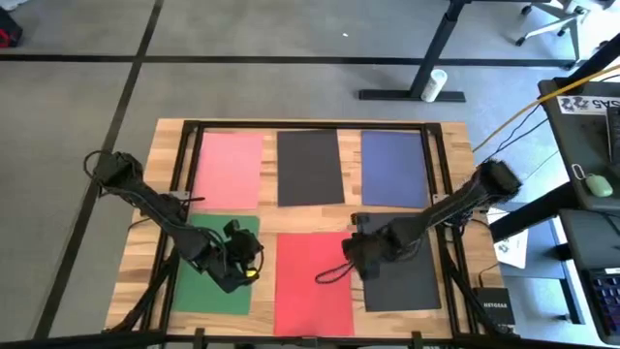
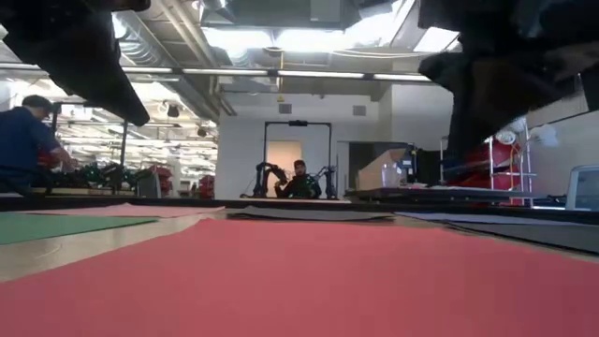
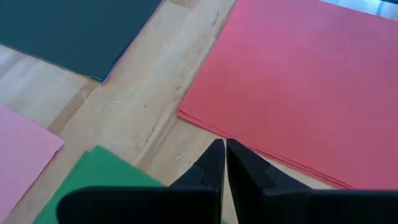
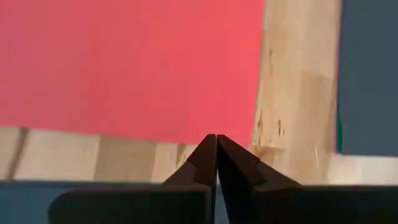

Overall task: Organize paper
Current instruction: Adjust the stacked black papers on the table

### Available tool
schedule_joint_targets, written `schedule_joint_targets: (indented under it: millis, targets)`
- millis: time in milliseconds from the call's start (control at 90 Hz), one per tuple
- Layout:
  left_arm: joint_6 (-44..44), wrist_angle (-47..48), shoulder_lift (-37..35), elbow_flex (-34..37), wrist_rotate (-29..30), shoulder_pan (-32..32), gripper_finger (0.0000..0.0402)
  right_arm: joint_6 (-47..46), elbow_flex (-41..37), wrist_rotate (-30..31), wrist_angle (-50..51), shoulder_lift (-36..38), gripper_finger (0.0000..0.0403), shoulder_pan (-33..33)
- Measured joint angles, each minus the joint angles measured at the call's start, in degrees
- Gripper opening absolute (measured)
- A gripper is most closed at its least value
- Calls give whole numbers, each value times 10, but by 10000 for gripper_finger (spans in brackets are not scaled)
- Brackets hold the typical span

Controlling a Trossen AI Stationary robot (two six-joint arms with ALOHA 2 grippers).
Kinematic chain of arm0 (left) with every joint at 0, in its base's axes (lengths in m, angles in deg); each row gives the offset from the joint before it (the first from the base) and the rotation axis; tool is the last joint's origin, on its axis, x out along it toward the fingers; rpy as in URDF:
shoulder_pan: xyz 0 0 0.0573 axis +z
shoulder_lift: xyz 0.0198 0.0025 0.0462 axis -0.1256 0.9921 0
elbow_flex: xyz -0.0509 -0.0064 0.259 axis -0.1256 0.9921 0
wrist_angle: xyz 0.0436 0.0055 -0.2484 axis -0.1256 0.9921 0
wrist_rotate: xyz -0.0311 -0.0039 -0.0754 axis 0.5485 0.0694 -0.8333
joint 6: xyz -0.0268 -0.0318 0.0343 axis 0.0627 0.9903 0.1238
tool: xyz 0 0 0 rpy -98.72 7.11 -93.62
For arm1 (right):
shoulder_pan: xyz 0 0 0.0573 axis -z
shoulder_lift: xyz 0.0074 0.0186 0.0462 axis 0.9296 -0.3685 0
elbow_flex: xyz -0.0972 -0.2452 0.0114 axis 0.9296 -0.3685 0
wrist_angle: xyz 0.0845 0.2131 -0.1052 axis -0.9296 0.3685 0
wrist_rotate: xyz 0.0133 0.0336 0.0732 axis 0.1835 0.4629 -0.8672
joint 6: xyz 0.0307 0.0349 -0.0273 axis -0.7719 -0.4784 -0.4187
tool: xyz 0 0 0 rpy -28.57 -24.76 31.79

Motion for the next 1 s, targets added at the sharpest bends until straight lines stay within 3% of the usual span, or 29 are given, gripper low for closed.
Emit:
schedule_joint_targets:
  millis: [167,344,789,1000]
  targets:
    - [3,0,0,0,0,0,0,-42,-71,-7,14,94,0,63]
    - [-2,0,0,0,0,1,0,-38,-85,-6,58,114,0,127]
    - [-1,0,0,0,0,4,0,32,-85,-31,72,31,0,200]
    - [-2,0,0,0,0,4,0,45,-93,0,71,-7,0,201]
